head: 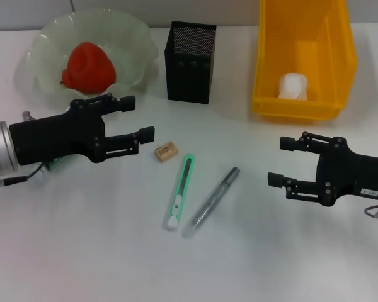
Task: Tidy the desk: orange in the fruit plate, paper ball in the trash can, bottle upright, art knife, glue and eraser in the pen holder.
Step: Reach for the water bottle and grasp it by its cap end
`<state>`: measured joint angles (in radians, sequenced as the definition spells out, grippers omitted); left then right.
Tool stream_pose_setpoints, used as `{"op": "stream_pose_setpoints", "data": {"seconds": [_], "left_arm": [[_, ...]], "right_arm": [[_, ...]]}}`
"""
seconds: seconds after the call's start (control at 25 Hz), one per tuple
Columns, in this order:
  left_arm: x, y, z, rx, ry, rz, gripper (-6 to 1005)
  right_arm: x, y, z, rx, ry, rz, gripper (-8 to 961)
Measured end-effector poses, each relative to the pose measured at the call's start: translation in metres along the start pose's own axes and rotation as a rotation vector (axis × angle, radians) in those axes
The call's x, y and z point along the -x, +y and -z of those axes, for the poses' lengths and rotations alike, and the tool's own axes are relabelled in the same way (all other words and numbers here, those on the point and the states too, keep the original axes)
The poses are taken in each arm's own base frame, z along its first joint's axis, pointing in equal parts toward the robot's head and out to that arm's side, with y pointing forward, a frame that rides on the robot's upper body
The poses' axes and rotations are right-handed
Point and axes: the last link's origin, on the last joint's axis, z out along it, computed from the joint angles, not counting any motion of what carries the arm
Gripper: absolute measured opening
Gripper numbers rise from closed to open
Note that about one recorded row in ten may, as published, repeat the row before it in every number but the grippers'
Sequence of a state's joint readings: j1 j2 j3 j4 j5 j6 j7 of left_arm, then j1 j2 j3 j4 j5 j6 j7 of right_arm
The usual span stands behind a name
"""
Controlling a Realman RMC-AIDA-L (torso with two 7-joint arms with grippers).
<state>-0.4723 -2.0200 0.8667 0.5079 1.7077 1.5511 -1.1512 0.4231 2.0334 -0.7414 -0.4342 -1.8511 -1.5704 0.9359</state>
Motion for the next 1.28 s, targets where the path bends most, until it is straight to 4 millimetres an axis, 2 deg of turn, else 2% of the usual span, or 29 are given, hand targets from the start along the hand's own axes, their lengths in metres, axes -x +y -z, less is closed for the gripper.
{"op": "stream_pose_setpoints", "data": {"seconds": [0.2, 0.24, 0.4, 0.44, 0.6, 0.72, 1.0, 1.12, 1.28], "left_arm": [[-0.008, -0.01, 0.003, -0.03, -0.049, 0.049, 795], [-0.016, -0.018, 0.006, -0.058, -0.106, 0.082, 795], [-0.023, -0.023, 0.01, -0.071, -0.163, 0.097, 795], [-0.034, -0.03, 0.017, -0.099, -0.24, 0.103, 795], [-0.041, -0.034, 0.021, -0.118, -0.285, 0.094, 795], [-0.058, -0.043, 0.024, -0.177, -0.421, 0.069, 795], [-0.066, -0.055, 0.019, -0.244, -0.557, 0.057, 794], [-0.062, -0.063, 0.011, -0.302, -0.646, 0.049, 794], [-0.06, -0.067, 0.007, -0.331, -0.68, 0.038, 794]], "right_arm": [[-0.001, -0.001, 0.0, -0.009, 0.005, 0.005, 750], [-0.001, -0.001, 0.0, -0.011, 0.005, 0.006, 750], [0.0, -0.003, 0.0, -0.016, 0.006, 0.014, 750], [0.001, -0.003, 0.0, -0.019, 0.008, 0.017, 750], [-0.001, -0.004, 0.0, -0.025, 0.018, 0.018, 750], [-0.001, -0.005, 0.0, -0.028, 0.023, 0.02, 750], [-0.001, -0.005, 0.0, -0.028, 0.024, 0.02, 750], [-0.001, -0.005, 0.0, -0.032, 0.022, 0.021, 750], [-0.002, -0.006, 0.0, -0.035, 0.021, 0.021, 750]]}}
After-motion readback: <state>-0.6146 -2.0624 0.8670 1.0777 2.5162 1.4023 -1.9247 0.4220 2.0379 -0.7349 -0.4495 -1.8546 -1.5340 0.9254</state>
